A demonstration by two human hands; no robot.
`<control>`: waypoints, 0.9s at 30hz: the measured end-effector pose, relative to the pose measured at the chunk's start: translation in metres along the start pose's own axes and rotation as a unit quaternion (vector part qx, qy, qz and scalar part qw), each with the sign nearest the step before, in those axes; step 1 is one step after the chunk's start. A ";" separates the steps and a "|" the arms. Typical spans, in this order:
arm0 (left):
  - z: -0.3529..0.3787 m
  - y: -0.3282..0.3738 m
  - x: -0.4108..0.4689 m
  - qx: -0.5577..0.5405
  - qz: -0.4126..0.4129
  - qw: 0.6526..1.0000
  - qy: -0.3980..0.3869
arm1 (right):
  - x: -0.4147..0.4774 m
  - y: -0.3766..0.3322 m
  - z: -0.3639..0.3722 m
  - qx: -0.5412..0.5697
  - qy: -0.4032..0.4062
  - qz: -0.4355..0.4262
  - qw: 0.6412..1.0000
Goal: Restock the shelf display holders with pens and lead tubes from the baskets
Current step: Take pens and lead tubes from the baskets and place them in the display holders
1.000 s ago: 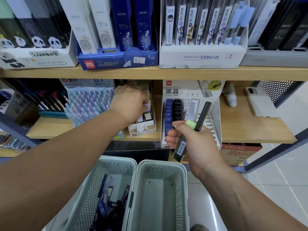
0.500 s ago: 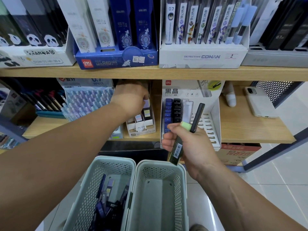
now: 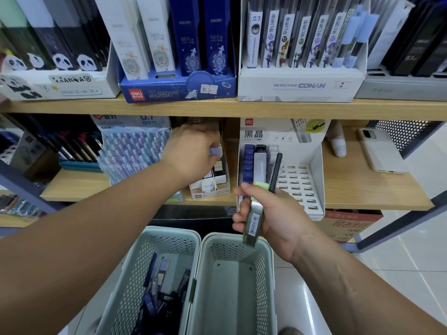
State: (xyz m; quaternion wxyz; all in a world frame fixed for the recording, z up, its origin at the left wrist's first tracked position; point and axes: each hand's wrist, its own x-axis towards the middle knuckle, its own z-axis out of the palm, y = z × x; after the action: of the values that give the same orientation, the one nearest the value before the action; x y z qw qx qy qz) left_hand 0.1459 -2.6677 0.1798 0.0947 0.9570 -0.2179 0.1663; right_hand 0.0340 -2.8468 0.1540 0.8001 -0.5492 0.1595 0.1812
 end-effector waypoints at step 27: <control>-0.011 0.045 -0.099 -0.421 -0.186 0.886 -0.062 | -0.004 0.012 0.023 -0.066 -0.001 -0.001 0.998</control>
State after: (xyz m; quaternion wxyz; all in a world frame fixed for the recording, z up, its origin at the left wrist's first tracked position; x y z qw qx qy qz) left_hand 0.0387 -2.6665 0.1596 0.5037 0.8588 -0.0910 -0.0216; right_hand 0.0258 -2.8221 0.1541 0.7627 -0.6005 0.1458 0.1909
